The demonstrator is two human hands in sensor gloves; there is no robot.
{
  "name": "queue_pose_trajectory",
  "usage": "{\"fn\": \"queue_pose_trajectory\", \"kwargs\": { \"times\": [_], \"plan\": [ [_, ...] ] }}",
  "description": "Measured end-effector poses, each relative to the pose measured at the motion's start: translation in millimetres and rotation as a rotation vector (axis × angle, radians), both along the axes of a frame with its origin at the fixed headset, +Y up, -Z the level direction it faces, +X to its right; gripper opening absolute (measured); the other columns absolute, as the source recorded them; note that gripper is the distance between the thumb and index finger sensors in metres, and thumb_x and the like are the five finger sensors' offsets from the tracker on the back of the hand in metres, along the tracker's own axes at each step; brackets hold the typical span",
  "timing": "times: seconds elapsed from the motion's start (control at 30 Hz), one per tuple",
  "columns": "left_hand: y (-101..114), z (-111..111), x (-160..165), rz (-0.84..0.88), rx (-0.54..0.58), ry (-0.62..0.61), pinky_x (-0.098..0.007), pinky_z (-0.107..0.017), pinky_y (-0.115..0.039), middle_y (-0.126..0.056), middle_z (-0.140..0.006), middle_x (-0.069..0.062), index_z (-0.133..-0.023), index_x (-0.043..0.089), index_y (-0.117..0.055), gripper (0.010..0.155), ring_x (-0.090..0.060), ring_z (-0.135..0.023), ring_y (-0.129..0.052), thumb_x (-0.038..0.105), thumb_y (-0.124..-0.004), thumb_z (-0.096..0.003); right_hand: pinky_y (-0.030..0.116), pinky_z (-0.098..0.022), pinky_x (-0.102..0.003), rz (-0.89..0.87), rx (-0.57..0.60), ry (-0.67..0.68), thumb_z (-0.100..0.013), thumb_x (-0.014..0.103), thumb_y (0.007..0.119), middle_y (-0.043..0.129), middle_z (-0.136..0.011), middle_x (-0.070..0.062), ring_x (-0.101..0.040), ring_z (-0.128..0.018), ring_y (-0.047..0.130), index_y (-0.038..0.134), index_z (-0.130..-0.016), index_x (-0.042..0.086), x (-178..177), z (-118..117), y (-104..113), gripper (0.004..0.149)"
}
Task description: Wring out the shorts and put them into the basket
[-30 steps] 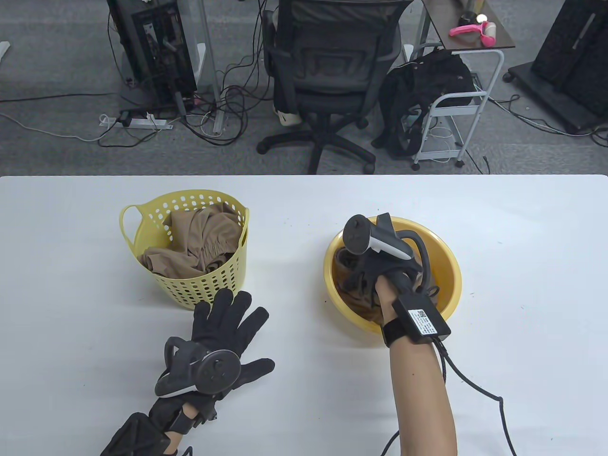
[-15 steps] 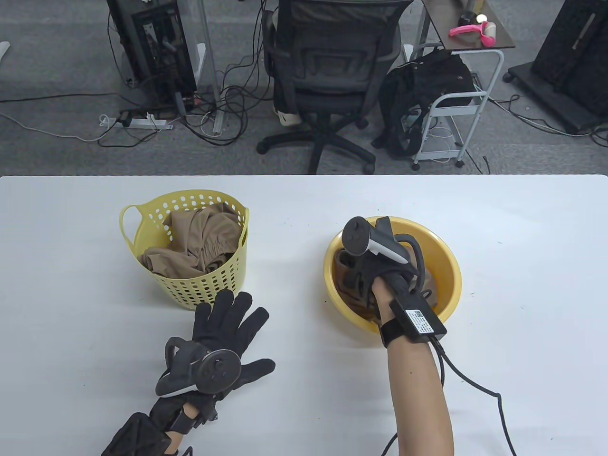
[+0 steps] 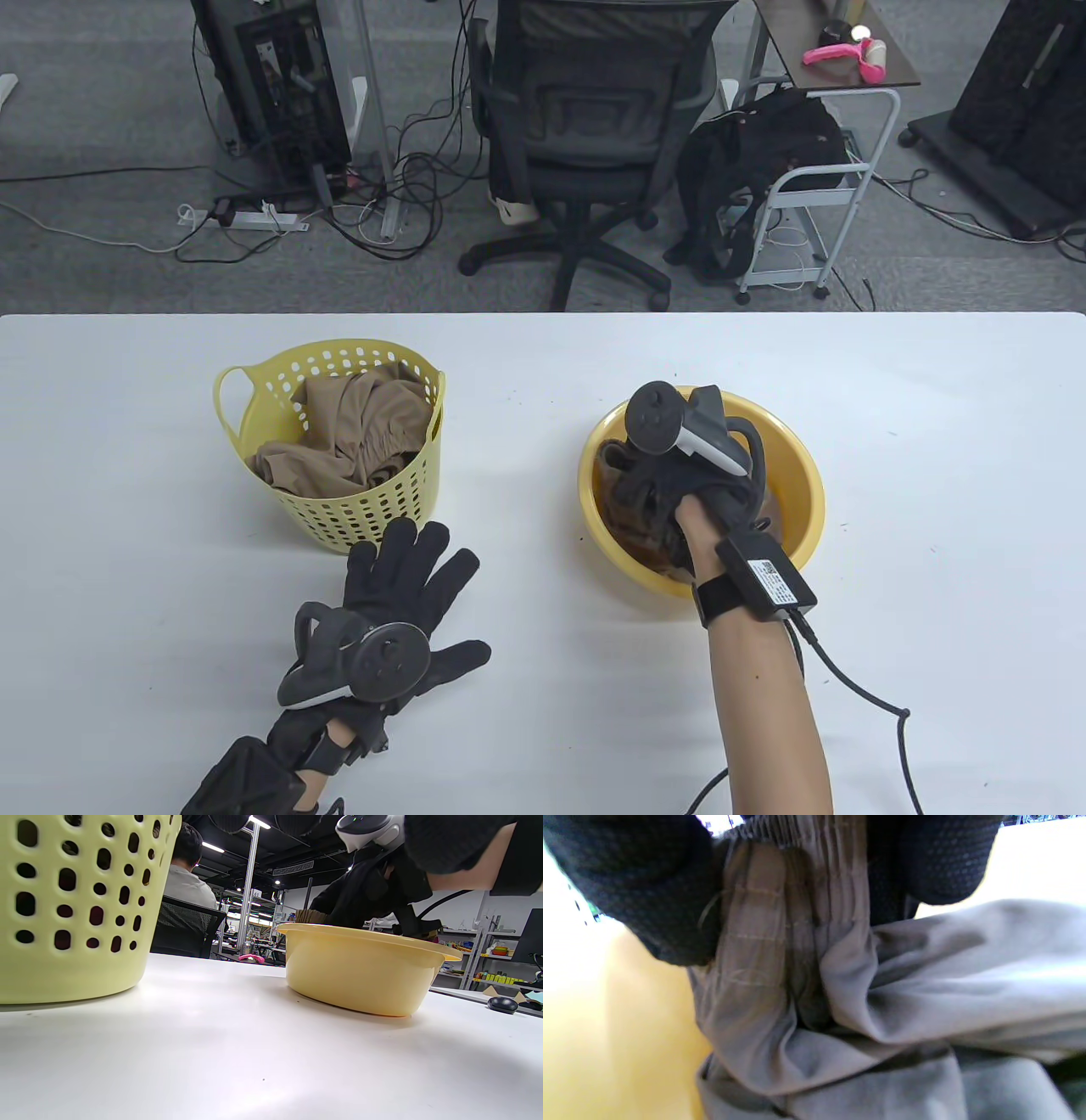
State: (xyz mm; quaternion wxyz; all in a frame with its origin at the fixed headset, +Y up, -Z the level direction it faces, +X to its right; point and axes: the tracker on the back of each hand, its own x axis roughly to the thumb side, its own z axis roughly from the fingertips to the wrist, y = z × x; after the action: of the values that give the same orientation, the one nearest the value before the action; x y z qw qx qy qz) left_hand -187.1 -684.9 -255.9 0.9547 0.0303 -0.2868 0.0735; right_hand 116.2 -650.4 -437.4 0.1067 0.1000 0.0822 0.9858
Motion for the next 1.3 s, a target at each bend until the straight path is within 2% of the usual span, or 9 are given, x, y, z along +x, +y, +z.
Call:
{"fn": "queue_pose_trajectory", "kwargs": {
  "times": [0.4,0.7,1.07,1.3],
  "plan": [
    [-0.8,0.0,0.4,-0.001,-0.007,-0.001,-0.080,-0.066,-0.026,-0.027,-0.127,-0.025,-0.118,0.024,-0.034,0.091,-0.062,-0.113,-0.027,0.071,-0.072,-0.0495,0.084,-0.050,-0.044,-0.166,0.115,0.019,-0.041,0.053,0.096,0.083,-0.085,-0.014,-0.039,-0.070,0.093,0.068,-0.093,0.009,20.8,39.7,53.7,0.074],
    [-1.4,0.0,0.7,-0.002,-0.012,0.004,-0.080,-0.066,-0.026,-0.027,-0.127,-0.025,-0.118,0.024,-0.034,0.091,-0.062,-0.113,-0.027,0.071,-0.072,-0.0494,0.085,-0.048,-0.043,-0.420,0.166,0.041,-0.042,0.055,0.095,0.085,-0.082,-0.014,-0.038,-0.066,0.094,0.069,-0.092,0.008,33.5,73.9,94.2,0.073],
    [-1.6,-0.8,-0.4,0.002,-0.020,0.014,-0.080,-0.066,-0.026,-0.027,-0.127,-0.025,-0.118,0.024,-0.034,0.091,-0.062,-0.113,-0.026,0.071,-0.072,-0.0496,0.086,-0.045,-0.041,-0.751,0.164,-0.017,-0.043,0.055,0.096,0.087,-0.078,-0.014,-0.037,-0.062,0.097,0.072,-0.090,0.007,40.7,100.0,125.6,0.072],
    [-1.8,-1.8,-1.5,0.004,-0.022,0.019,-0.080,-0.066,-0.026,-0.027,-0.127,-0.025,-0.118,0.024,-0.034,0.091,-0.062,-0.113,-0.026,0.071,-0.072,-0.0495,0.087,-0.044,-0.040,-0.887,0.172,-0.033,-0.043,0.055,0.096,0.088,-0.078,-0.014,-0.037,-0.061,0.097,0.072,-0.090,0.007,39.7,108.4,145.3,0.072]
  ]
}}
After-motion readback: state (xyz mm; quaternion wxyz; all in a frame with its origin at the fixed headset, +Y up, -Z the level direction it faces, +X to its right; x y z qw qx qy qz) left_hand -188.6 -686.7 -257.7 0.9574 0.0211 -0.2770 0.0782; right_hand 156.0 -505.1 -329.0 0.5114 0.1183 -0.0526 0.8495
